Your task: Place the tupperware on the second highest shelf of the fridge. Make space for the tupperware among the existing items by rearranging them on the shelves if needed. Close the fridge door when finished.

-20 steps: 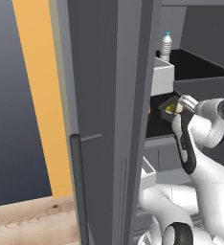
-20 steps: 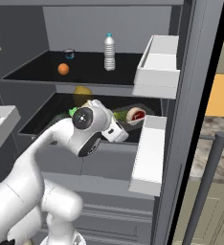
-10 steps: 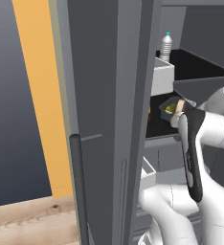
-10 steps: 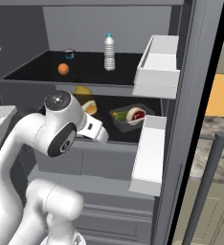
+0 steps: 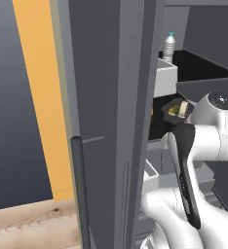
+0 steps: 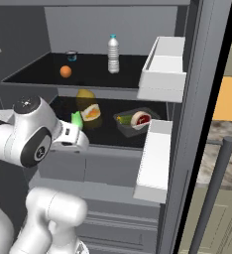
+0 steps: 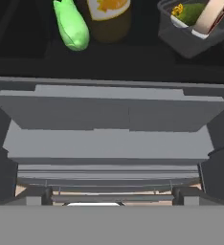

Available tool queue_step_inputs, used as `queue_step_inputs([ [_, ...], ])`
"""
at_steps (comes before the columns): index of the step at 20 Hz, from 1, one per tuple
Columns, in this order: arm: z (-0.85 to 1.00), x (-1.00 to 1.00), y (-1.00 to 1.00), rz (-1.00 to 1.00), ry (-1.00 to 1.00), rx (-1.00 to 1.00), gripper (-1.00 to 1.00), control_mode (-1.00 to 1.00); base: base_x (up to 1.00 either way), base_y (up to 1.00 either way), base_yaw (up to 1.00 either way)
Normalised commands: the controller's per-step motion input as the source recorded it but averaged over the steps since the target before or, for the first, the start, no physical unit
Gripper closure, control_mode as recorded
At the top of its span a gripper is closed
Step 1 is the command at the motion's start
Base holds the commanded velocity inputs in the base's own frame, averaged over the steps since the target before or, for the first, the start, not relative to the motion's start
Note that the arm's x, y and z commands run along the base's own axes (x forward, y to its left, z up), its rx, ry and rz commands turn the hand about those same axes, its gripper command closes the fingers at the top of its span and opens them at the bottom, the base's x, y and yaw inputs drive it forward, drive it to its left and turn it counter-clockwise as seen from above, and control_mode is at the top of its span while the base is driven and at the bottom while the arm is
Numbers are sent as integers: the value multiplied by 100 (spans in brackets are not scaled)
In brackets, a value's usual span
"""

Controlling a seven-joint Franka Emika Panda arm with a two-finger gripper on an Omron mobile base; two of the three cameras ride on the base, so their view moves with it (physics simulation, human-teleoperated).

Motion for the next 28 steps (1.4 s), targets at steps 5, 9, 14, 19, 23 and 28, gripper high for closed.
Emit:
queue_step_inputs([
  [5, 0, 0, 3, 0, 0, 0, -100, -100, 0, 0, 0],
  [9, 0, 0, -1, 0, 0, 0, -100, 100, -13, -45, 0],
  [14, 0, 0, 0, 0, 0, 0, -100, 100, -40, -49, 4],
  [19, 0, 0, 0, 0, 0, 0, -100, 100, -69, 44, 8],
  [23, 0, 0, 0, 0, 0, 0, -100, 100, -85, 40, 3],
  [28, 0, 0, 0, 0, 0, 0, -100, 100, -53, -28, 0],
])
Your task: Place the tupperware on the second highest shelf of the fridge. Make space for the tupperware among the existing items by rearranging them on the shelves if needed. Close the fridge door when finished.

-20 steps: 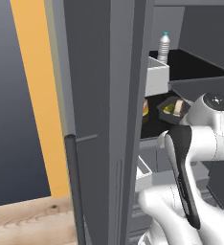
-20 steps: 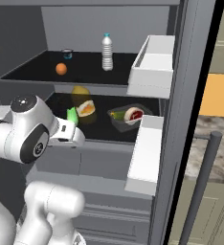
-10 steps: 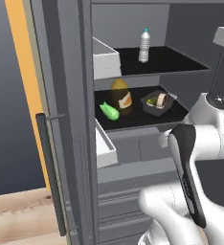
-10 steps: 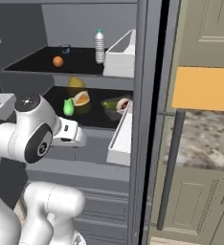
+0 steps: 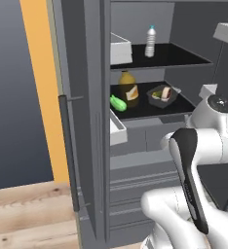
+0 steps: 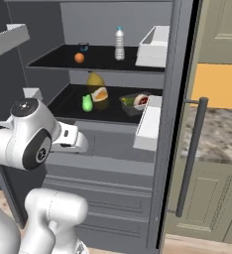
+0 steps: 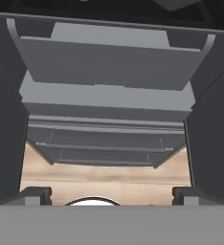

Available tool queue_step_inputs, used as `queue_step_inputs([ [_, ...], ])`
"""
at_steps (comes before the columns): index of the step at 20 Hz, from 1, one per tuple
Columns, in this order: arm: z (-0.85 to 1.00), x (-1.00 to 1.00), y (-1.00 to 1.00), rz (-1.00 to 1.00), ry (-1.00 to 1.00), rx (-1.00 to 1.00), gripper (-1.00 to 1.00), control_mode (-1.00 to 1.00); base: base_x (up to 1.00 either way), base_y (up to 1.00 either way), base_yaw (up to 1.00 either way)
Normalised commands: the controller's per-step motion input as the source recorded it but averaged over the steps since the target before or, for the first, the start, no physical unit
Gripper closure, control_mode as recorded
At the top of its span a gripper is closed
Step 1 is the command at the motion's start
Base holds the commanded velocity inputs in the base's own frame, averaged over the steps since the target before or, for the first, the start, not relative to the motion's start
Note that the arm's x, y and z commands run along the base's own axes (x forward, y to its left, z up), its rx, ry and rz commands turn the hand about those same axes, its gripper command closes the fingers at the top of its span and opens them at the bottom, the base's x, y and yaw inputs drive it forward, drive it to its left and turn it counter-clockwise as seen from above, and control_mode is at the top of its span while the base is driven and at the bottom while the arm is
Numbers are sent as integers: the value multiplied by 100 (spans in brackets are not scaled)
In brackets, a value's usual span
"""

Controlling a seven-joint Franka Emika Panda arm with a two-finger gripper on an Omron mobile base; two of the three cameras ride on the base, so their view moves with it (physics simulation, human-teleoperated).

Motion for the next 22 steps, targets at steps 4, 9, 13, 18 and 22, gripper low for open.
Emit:
queue_step_inputs([
  [4, 0, 0, 0, 0, 0, 0, -100, 100, -21, -66, 0],
  [9, 0, 0, 0, 0, 0, 0, -100, 100, -35, -79, 0],
  [13, 0, 0, 0, 0, 0, 0, -100, 100, -29, -97, 0],
  [18, 0, 0, -1, 0, 0, 0, -100, -100, -12, -29, 2],
  [22, 0, -22, -2, 0, -4, 0, -100, -100, 0, 0, 0],
])
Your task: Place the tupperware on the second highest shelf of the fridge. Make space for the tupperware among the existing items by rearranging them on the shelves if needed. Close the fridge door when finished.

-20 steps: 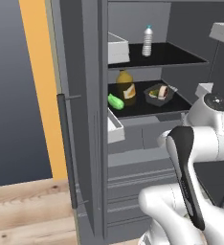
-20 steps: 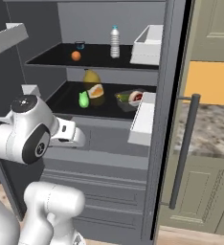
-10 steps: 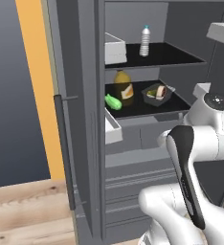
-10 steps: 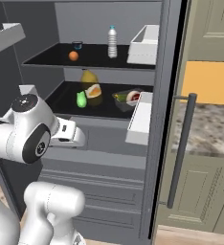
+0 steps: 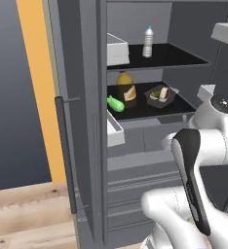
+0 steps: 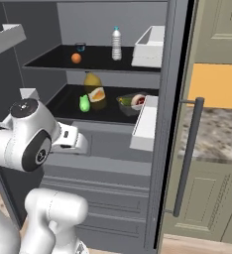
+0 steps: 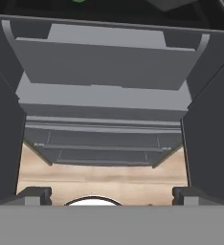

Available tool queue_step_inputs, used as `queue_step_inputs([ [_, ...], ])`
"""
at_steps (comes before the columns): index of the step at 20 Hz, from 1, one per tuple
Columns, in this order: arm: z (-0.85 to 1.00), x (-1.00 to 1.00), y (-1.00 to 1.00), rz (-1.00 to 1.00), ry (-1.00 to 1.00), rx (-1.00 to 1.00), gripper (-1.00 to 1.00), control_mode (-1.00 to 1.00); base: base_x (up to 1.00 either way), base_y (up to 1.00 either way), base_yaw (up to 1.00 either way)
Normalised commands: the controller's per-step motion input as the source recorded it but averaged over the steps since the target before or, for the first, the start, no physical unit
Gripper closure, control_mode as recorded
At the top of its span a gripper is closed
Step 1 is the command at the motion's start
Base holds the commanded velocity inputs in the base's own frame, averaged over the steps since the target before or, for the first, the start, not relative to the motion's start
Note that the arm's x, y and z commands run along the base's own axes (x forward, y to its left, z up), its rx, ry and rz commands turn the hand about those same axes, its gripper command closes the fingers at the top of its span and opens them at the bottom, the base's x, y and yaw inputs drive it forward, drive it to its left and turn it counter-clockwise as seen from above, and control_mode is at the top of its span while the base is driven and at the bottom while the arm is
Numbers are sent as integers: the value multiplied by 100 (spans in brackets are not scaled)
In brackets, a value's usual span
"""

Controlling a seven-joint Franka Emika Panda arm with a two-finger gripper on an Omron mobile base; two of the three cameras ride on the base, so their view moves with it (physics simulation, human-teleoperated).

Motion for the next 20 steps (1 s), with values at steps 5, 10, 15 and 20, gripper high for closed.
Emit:
queue_step_inputs([
  [5, 0, -71, 23, 14, -25, -7, -100, -100, 0, 0, 0],
  [10, 3, -22, 96, 19, -11, -32, -100, -100, 0, 0, 0],
  [15, -2, -38, 95, 22, -3, -32, -100, -100, 0, 0, 0],
  [20, -4, -8, 100, 11, -2, -31, -100, -100, 0, 0, 0],
])
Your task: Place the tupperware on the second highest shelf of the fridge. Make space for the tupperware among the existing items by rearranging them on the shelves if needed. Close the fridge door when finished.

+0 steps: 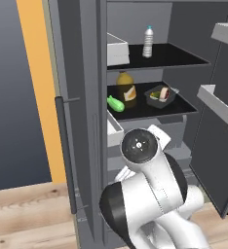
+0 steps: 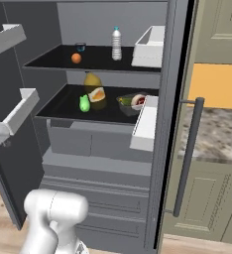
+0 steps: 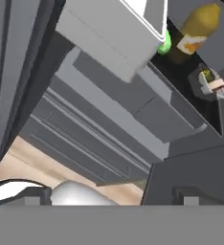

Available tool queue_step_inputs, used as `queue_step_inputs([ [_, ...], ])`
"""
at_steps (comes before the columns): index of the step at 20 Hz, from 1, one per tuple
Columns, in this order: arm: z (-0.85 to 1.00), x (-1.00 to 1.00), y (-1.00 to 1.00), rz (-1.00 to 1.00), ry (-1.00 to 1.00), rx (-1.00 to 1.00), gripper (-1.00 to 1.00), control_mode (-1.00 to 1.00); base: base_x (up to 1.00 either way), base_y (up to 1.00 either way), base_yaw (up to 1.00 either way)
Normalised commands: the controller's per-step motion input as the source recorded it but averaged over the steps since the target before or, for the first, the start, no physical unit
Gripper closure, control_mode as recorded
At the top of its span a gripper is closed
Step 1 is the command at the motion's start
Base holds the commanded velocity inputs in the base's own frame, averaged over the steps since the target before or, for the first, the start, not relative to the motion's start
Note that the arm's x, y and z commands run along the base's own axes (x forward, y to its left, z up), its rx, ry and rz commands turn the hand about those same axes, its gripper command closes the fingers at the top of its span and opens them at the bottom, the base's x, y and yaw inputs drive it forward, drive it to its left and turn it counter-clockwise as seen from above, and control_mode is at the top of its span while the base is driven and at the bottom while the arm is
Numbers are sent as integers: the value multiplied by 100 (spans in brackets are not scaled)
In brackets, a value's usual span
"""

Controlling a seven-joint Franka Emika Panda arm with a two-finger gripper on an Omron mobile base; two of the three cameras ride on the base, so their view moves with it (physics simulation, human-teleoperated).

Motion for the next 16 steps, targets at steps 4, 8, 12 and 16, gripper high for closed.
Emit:
queue_step_inputs([
  [4, -3, 1, 99, 1, 0, -31, -100, -100, 0, 0, 0],
  [8, -17, 14, 95, 0, 0, -28, -100, -100, 0, 0, 0],
  [12, -26, 27, 87, 0, 0, -28, -100, -100, 0, 0, 0],
  [16, -40, 52, 86, 0, 0, -30, -100, -100, 0, 0, 0],
])
